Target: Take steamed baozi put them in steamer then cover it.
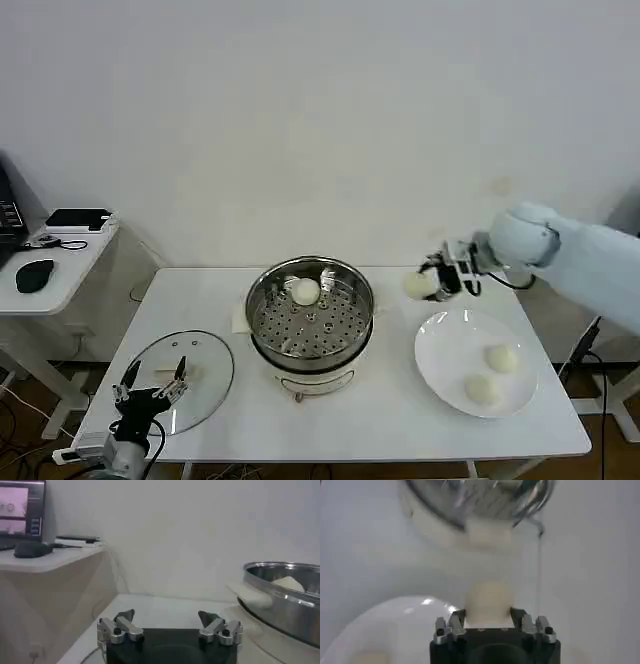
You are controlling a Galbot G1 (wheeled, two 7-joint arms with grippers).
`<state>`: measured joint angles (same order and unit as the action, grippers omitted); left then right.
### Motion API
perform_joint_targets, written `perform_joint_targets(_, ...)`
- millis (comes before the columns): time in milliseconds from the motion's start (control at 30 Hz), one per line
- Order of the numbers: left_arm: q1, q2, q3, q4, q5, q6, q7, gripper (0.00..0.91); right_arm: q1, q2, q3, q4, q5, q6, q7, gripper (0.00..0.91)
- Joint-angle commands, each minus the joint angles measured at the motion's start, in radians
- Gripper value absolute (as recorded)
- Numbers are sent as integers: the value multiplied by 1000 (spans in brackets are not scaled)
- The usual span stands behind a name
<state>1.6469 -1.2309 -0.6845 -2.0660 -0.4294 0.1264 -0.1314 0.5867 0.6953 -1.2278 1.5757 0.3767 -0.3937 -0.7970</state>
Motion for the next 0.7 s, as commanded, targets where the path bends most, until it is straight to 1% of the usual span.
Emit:
perform_joint_targets(33, -2, 0, -1, 9, 1, -1, 0, 907, 172, 277, -72, -11, 255, -152, 101, 645)
perform_joint_targets(167, -5, -4, -7, 7, 0, -1, -1, 907, 125, 433, -55, -93, 325, -212, 139, 645)
perform_joint_targets(267, -3, 1, -14, 0, -3, -1, 0, 907, 73, 523, -47, -143, 376, -243, 159, 645)
perform_joint_targets(300, -1, 1, -18, -3, -4, -2, 0, 907, 67, 532, -46, -148, 385, -252, 160, 645)
perform_joint_targets(333, 0, 2, -22, -6, -5, -2, 0, 907, 46, 564, -49, -164, 429, -275, 177, 645)
perform_joint_targets(367, -1, 1, -25, -8, -5, -2, 0, 907, 26, 591, -50, -179, 440, -288, 186, 645)
perform_joint_targets(600, -8, -3, -30, -9, -7, -2, -1, 907, -51, 685, -65, -263, 441, -321, 215, 645)
perform_joint_targets(700, -12, -8, -28, -10, -7, -1, -2, 907, -83, 699, -69, -293, 426, -326, 216, 645)
